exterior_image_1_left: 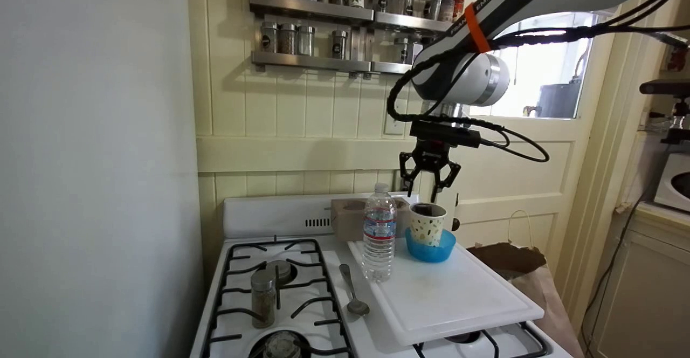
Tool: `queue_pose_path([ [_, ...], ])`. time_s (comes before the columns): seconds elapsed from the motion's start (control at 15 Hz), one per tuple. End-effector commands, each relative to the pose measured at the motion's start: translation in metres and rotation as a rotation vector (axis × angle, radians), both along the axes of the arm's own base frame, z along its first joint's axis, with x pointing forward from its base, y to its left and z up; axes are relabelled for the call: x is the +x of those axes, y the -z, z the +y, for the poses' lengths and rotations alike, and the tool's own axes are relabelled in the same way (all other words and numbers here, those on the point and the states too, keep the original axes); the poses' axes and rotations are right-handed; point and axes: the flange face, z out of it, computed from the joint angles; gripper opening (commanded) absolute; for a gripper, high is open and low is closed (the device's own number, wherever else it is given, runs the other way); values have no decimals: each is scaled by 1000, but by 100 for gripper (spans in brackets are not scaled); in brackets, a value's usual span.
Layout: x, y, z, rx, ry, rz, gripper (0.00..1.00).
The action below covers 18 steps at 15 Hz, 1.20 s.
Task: Take the black item out of the cup
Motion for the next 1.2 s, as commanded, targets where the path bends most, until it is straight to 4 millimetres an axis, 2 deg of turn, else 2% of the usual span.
queue_pose_path([
  [0.0,-5,1,6,15,8,-8,58],
  [0.27,-10,7,10,20,5,6,56],
  [0.53,-21,13,3,24,33,20,52],
  [0.8,-27,16,-1,29,50,28,54],
  [1.13,-21,19,2,27,34,36,56],
])
